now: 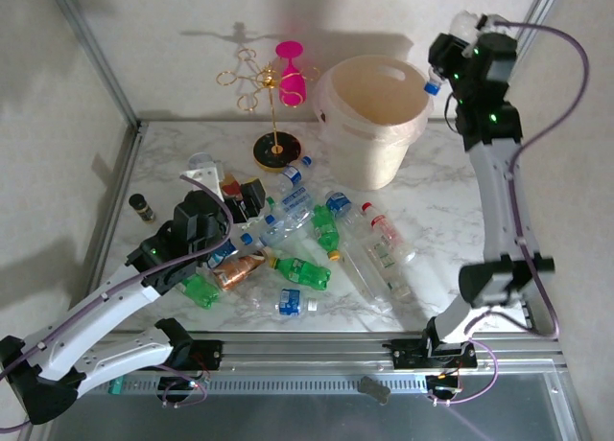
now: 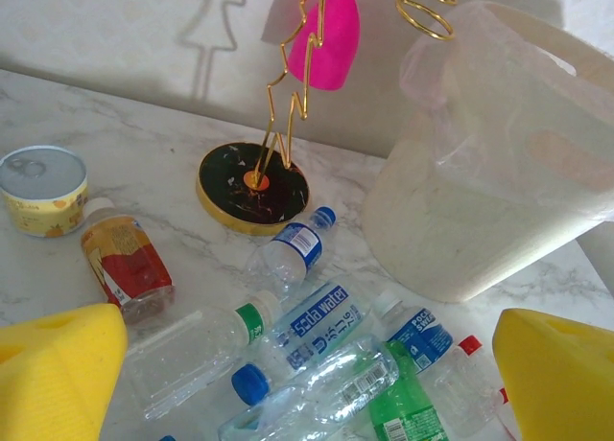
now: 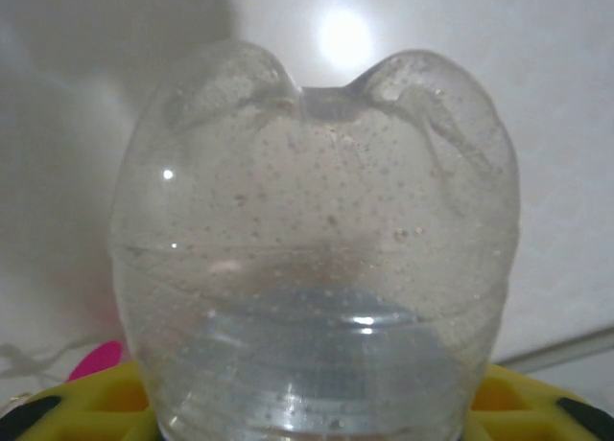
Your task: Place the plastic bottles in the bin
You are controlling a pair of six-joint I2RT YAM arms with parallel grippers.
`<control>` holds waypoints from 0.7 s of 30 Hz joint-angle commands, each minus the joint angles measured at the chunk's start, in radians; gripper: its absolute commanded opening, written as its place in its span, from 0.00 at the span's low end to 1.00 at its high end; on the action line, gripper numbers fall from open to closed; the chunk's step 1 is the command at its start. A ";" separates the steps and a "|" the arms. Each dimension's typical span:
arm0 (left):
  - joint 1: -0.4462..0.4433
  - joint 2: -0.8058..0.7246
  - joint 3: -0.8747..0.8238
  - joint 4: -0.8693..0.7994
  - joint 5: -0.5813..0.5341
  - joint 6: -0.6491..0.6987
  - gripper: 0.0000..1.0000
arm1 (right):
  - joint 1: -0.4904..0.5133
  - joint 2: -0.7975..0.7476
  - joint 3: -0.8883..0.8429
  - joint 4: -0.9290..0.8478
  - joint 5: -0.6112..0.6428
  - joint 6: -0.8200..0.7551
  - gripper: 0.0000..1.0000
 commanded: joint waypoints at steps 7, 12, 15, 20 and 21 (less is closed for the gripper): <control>-0.007 -0.012 -0.006 0.028 -0.007 0.013 0.98 | 0.111 0.288 0.218 -0.093 0.018 -0.172 0.41; -0.007 -0.007 -0.002 0.033 0.006 0.018 0.98 | 0.166 0.403 0.245 -0.136 0.038 -0.206 0.41; -0.007 -0.010 -0.005 0.035 0.010 0.017 0.98 | 0.168 0.466 0.288 -0.179 0.062 -0.200 0.42; -0.007 -0.007 -0.005 0.034 0.015 0.014 0.99 | 0.169 0.506 0.302 -0.190 0.061 -0.199 0.47; -0.007 -0.006 -0.003 0.035 0.016 0.014 0.99 | 0.169 0.510 0.302 -0.193 0.058 -0.200 0.50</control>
